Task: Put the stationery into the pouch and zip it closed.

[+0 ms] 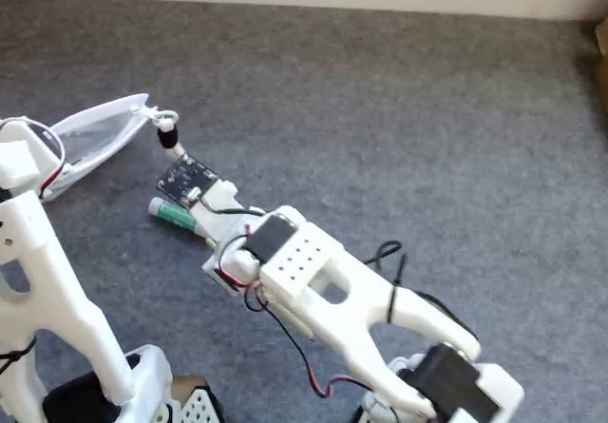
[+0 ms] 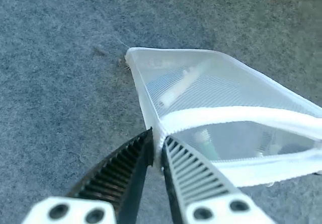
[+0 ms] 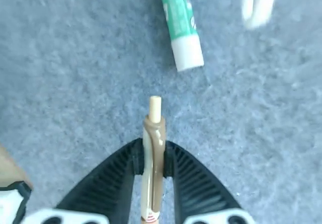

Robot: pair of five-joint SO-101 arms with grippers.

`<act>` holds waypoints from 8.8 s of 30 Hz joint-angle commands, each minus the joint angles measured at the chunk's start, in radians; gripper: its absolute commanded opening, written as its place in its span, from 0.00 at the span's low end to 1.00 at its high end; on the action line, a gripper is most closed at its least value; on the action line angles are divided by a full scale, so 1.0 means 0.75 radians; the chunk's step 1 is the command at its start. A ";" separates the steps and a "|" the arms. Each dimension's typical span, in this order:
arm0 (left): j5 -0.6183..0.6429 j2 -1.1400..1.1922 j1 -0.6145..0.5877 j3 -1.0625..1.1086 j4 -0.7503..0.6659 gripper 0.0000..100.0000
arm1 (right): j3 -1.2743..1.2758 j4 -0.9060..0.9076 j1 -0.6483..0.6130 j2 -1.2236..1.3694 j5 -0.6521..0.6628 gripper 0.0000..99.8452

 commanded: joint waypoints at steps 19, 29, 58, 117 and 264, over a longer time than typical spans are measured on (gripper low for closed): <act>0.014 -0.026 0.435 -0.165 0.125 0.01 | 0.120 -0.007 0.050 -0.758 -0.012 0.01; 0.012 -0.026 0.429 -0.091 0.119 0.01 | 0.122 -0.187 0.183 -0.911 -0.174 0.01; 0.004 -0.017 0.425 -0.032 0.117 0.01 | 0.161 -1.200 0.304 -0.924 -0.487 0.01; 0.002 -0.017 0.341 -0.032 0.117 0.01 | 0.073 -2.010 0.343 -0.337 -0.479 0.01; 0.002 -0.021 -0.300 -0.030 0.070 0.01 | 0.140 -1.339 0.028 0.590 0.223 0.22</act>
